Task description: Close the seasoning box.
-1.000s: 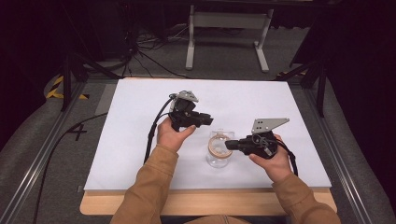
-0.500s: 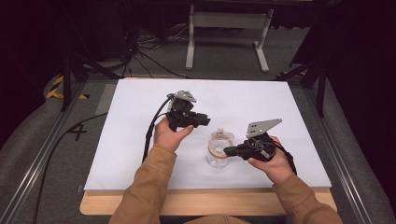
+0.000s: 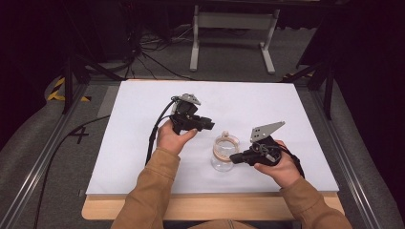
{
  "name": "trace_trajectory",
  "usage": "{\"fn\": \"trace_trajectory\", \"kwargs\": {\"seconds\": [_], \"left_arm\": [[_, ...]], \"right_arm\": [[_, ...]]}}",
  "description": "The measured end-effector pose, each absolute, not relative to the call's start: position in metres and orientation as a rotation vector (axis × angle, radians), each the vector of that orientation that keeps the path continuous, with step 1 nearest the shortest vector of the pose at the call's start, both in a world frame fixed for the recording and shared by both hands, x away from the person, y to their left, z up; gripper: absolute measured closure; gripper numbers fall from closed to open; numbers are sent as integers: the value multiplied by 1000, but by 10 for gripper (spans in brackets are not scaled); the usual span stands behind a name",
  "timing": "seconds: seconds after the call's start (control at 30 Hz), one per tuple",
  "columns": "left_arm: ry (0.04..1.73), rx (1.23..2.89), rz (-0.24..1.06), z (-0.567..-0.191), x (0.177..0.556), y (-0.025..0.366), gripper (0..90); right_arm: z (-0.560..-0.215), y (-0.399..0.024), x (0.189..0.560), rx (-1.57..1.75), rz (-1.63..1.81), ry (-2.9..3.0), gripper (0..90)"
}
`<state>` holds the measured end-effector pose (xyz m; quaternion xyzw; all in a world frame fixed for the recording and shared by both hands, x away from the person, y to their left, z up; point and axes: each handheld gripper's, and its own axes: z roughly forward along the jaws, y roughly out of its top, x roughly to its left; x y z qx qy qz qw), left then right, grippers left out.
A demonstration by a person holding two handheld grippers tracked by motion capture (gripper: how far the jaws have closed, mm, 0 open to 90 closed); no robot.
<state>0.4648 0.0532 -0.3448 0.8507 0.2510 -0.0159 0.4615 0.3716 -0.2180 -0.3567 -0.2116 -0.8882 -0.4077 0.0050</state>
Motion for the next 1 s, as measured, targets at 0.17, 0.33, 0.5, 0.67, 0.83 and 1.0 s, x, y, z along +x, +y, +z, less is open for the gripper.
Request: {"fn": "trace_trajectory", "kwargs": {"seconds": [0.17, 0.33, 0.5, 0.67, 0.83, 1.0], "left_arm": [[624, 2091, -43, -345, 465, 54, 724], [626, 2085, -43, -345, 465, 54, 724], [629, 2087, -36, -344, 465, 56, 719], [637, 2078, -25, -343, 463, 57, 707], [662, 2074, 36, -342, 456, 66, 692], [701, 2079, 89, -343, 447, 79, 685]], "right_arm": [[-356, -219, 371, -656, -1224, -2784, 898], [-354, -220, 370, -650, -1207, -2790, 898], [-352, -221, 369, -651, -1222, -2793, 898], [-347, -225, 369, -654, -1263, -2800, 896], [-333, -233, 373, -690, -1358, -2814, 801], [-322, -246, 382, -756, -1445, -2828, 739]]}}
